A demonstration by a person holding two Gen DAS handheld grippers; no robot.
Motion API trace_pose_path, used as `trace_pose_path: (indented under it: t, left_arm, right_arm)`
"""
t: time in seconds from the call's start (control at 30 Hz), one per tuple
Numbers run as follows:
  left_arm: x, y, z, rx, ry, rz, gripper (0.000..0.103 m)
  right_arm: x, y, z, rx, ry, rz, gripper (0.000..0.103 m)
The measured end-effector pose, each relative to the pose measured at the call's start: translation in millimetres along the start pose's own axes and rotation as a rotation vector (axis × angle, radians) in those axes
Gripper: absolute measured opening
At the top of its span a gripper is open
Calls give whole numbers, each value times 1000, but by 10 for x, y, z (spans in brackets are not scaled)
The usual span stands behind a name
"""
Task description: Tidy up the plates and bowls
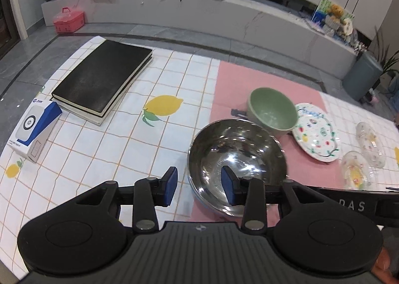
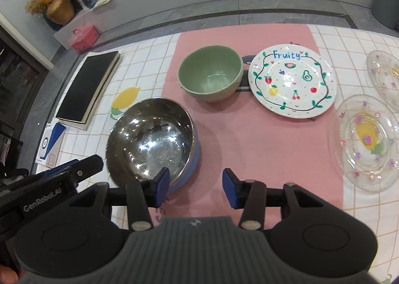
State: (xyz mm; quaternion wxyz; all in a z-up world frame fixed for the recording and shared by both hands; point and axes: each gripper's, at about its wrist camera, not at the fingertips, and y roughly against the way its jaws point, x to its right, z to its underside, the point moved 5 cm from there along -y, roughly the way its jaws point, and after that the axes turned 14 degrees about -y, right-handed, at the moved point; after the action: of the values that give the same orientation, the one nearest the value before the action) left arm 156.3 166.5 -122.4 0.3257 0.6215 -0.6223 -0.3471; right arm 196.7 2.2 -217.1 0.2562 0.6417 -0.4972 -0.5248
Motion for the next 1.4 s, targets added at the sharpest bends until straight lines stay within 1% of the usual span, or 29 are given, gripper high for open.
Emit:
trace_pose_path:
  t: [0.07,0.13,0.17,0.3,0.43,0.53,0.57,0.63,0.67,0.7,0.73,0.8,0.83,0.9,1.0,1.1,1.2,1.4]
  left_arm:
    - [-27,-96,-17,-20,8,-14,45]
    - [-52,-164,-40,-25,23,-9,46]
    - [-63,-205,-51,-29,28,-5,49]
    - [-91,-373,-70,-68,31,-8,49]
    - [-98,-494,-59,-90,41,8,49]
    - [-121,-568,-43,-110,60,5,49]
    - [-122,-581,-41,-110,63,8,49]
    - [-113,-602,-41,-116,61,18,44]
    - [-112,-607,-38,-118,61,17,38]
    - [-112,-610,-37,-117,63,15,34]
    - [-114,-610,-37,-115,67,14,32]
    - [-127,-611,-35,-115,83,20,21]
    - [-132,-611,-34,-115,93,29,18]
    - [-145,-610,-34,-117,109,35,13]
    - [-167,-613,-27,-120,114,24,5]
    - [-168,-583,-12,-123,124,40,5]
    - [-143,-487,-14,-109,106,22,5]
    - [-127,-266,-7,-101,104,15,5]
  right_arm:
    - [-8,-81,-29,-7,-2,15,47]
    - [-15,-161,-57,-13,-5,32,47]
    - [-12,-204,-71,-19,-13,36,47]
    - [-22,-372,-82,-70,-37,27,46]
    - [-38,-474,-58,-89,-39,32,46]
    - [-33,-519,-51,-98,-42,29,45]
    - [-28,-532,-49,-104,-46,27,41]
    - [-17,-544,-51,-114,-59,16,37]
    - [-16,-546,-56,-117,-65,8,34]
    - [-15,-545,-56,-121,-71,0,33]
    - [-17,-545,-57,-125,-77,-6,30]
    - [-27,-544,-54,-130,-85,-21,24]
    - [-30,-541,-54,-131,-89,-26,21]
    - [-31,-541,-58,-129,-98,-23,19]
    - [-19,-537,-61,-129,-119,-24,18]
    - [-10,-509,-52,-127,-130,-10,17]
    - [-25,-439,-25,-123,-128,-14,16]
    - [-43,-231,40,-118,-142,-31,16]
